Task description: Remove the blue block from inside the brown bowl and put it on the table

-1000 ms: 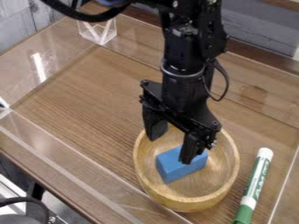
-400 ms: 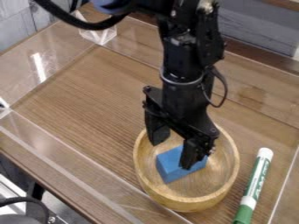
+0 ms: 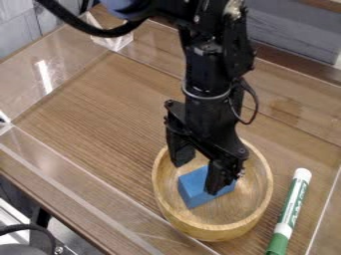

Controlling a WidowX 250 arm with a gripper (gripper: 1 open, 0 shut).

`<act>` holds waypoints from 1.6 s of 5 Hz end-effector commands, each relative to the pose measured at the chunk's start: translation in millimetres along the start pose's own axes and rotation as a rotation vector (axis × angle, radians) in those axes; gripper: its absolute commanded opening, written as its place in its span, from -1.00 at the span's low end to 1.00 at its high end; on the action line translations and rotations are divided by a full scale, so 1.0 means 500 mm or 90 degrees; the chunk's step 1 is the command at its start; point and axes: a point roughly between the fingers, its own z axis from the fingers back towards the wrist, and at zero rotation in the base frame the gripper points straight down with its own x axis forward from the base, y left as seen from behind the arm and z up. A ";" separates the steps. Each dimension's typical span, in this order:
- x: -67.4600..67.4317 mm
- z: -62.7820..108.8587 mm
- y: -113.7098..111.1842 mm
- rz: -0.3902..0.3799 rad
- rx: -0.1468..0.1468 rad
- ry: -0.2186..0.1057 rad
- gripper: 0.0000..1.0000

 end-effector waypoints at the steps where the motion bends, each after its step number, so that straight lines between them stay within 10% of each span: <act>1: 0.012 0.011 0.006 0.002 -0.002 -0.023 1.00; 7: 0.019 -0.041 0.013 -0.014 -0.005 -0.037 1.00; 8: 0.020 -0.048 0.015 -0.019 -0.005 -0.042 -1.00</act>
